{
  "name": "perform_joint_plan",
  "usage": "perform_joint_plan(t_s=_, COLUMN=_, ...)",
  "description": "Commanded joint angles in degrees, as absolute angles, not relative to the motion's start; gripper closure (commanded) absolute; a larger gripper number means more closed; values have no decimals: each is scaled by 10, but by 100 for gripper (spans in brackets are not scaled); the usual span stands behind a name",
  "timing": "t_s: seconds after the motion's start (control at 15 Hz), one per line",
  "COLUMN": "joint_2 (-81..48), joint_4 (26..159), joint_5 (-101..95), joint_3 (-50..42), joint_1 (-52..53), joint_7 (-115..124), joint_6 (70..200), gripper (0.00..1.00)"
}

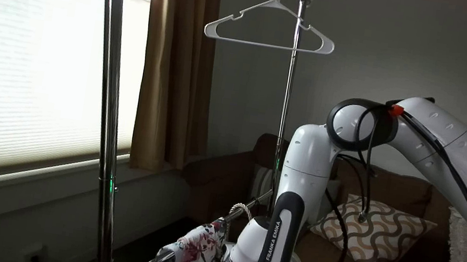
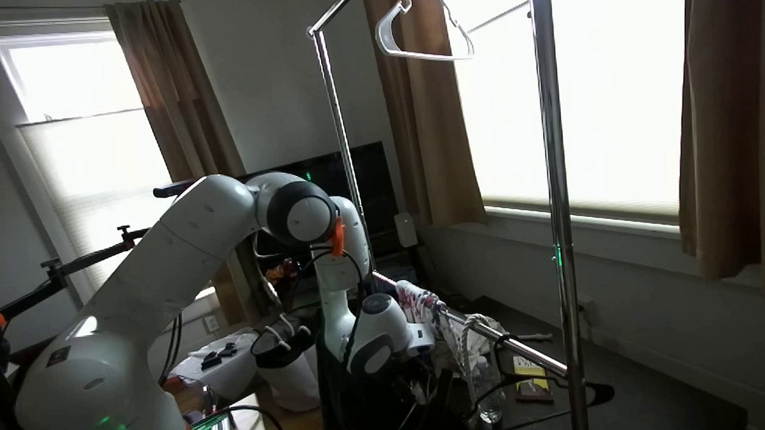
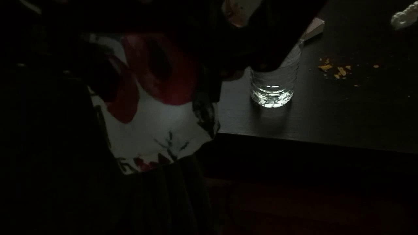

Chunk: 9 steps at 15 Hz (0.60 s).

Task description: Put the clothing on the top clothing rack

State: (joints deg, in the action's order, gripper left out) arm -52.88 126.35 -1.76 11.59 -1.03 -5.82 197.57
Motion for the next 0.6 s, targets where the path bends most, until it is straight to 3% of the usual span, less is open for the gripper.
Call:
perform_joint_plan(t_s=0.0, joint_2=-554, joint_4=1236, joint_5=-34, joint_3=108, joint_1=-4, joint_7=-42, joint_6=1963, gripper=58)
perform_joint_plan(t_s=0.33, joint_2=-561, joint_4=1238, joint_5=-36, joint_3=111, joint_1=-13, joint_7=-40, joint_6=1965, gripper=96)
perform_joint_plan(t_s=0.53, joint_2=-548, joint_4=1261, joint_5=-43, joint_3=110, joint_1=-13, joint_7=-47, joint_6=1963, gripper=100)
